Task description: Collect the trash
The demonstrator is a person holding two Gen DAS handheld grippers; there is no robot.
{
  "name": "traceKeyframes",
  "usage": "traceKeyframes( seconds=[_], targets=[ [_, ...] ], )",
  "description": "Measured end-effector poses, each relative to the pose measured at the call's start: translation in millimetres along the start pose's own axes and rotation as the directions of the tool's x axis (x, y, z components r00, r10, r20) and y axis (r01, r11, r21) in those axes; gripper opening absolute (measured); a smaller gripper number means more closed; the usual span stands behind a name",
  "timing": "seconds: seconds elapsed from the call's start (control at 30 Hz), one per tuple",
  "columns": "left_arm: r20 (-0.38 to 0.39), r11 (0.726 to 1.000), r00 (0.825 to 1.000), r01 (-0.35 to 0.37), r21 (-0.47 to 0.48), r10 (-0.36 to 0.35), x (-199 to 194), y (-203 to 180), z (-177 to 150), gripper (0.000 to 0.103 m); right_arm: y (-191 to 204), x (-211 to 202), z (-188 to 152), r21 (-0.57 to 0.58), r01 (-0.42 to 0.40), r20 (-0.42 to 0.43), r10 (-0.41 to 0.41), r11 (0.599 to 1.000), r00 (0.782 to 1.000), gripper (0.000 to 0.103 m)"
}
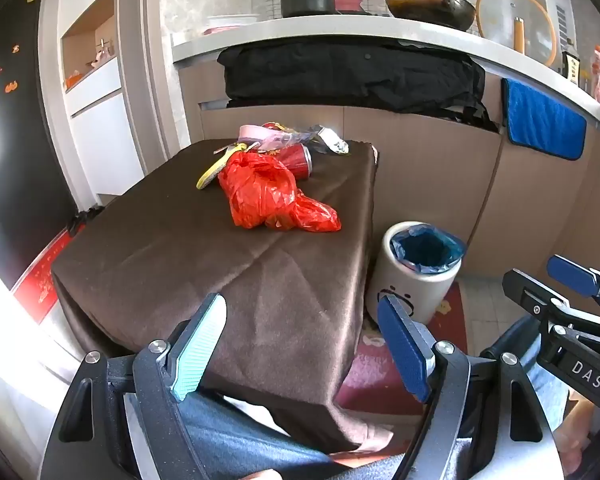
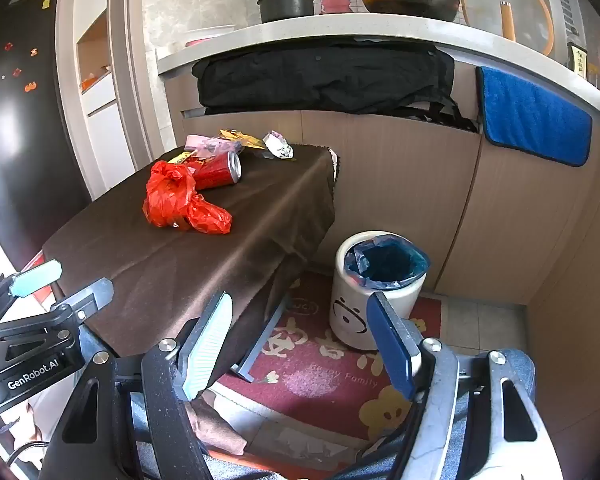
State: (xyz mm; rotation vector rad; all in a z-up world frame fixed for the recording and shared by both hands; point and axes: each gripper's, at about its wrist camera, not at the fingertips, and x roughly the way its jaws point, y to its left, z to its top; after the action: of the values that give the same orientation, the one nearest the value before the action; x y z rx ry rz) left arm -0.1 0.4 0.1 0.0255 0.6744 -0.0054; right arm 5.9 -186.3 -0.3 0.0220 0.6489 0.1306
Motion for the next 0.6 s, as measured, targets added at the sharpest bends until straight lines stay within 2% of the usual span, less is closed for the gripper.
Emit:
traceKeyframes(
  seconds=[0.6],
  targets=[
    [0.018, 1.000, 1.000, 0.001, 0.008, -0.002, -2.7, -2.3, 0.7, 0.078, -0.6, -0.7, -1.6, 0.002, 0.003, -0.005, -0.003, 1.000, 1.000, 0.067]
  ],
)
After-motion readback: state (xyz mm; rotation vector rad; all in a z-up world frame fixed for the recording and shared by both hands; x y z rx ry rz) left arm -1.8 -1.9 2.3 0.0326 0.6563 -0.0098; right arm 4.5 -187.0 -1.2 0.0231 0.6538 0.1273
